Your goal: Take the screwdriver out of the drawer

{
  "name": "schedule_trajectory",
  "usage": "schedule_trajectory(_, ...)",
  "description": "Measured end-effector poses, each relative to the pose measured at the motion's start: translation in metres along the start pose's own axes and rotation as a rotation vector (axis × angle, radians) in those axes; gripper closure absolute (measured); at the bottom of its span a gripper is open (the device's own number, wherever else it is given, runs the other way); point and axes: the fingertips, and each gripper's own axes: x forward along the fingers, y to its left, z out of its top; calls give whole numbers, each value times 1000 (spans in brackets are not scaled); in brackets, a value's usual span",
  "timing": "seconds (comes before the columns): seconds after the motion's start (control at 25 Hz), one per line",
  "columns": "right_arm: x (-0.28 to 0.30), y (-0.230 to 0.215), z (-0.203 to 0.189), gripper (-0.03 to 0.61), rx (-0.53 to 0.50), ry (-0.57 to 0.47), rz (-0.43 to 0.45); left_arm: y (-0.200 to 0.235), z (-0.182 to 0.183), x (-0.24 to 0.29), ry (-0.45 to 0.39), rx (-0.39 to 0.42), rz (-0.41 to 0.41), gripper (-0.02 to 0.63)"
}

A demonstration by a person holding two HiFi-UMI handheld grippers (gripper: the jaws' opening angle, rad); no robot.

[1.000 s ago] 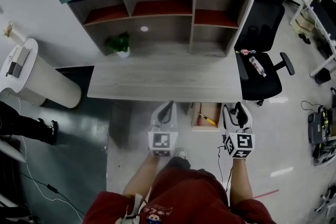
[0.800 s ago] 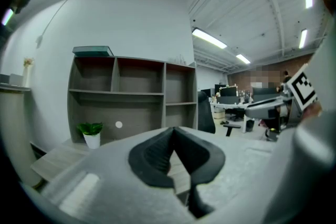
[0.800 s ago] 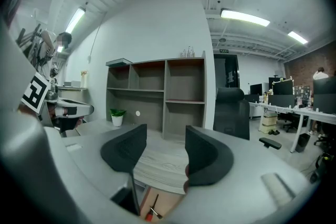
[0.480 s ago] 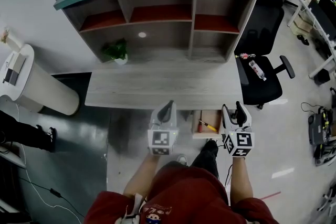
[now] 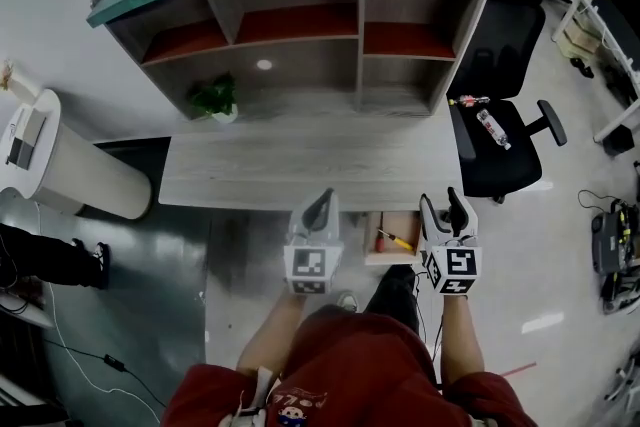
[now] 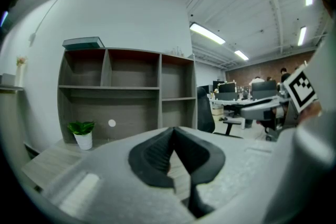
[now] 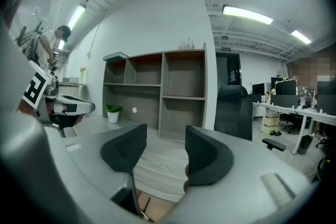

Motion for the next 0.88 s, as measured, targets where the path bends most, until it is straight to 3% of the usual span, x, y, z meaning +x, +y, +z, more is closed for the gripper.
schedule_trajectory(0.36, 22, -3, -48, 350, -20, 103, 49, -13, -38, 19, 76, 13, -14, 617)
schedule_trajectory(0.68, 34, -5, -123, 350, -29, 244, 121, -34, -97, 34, 186, 1, -18, 617)
schedule_trajectory(0.88, 43, 3, -173, 350, -45, 334, 179, -42, -135, 43, 263, -51, -11, 617)
